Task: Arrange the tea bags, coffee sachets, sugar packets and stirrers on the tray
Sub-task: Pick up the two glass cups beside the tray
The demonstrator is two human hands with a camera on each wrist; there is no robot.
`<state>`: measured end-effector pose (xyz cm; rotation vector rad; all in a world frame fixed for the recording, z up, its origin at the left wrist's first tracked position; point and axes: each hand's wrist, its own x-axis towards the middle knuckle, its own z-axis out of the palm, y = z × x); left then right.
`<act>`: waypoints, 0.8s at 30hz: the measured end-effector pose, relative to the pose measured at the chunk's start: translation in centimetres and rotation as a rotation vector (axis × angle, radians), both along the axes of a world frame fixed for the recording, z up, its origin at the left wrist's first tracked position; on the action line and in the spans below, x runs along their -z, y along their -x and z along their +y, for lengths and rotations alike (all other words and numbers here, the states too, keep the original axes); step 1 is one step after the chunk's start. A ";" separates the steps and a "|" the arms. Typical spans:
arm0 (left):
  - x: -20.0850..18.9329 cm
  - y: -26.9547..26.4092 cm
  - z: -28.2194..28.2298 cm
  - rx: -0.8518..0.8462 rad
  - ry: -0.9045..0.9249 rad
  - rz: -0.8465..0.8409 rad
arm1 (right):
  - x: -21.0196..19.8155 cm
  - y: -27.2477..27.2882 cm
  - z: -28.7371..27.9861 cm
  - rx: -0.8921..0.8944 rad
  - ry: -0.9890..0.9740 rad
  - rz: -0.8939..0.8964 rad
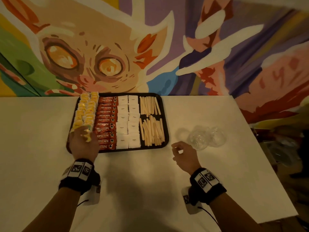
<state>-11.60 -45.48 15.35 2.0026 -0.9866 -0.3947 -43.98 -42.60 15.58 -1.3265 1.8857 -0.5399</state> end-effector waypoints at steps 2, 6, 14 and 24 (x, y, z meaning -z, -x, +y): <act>-1.0 4.0 0.1 0.174 0.008 -0.009 | -0.9 2.4 1.2 0.002 0.032 -0.036; -2.5 12.1 0.4 0.541 0.034 0.142 | -2.4 8.0 2.6 0.128 0.133 -0.043; -1.0 26.2 0.2 1.002 -0.210 0.158 | -1.2 16.7 0.7 0.277 0.117 -0.045; 2.4 32.7 -2.0 0.907 -0.394 0.125 | 1.9 18.8 -3.5 0.135 0.046 -0.117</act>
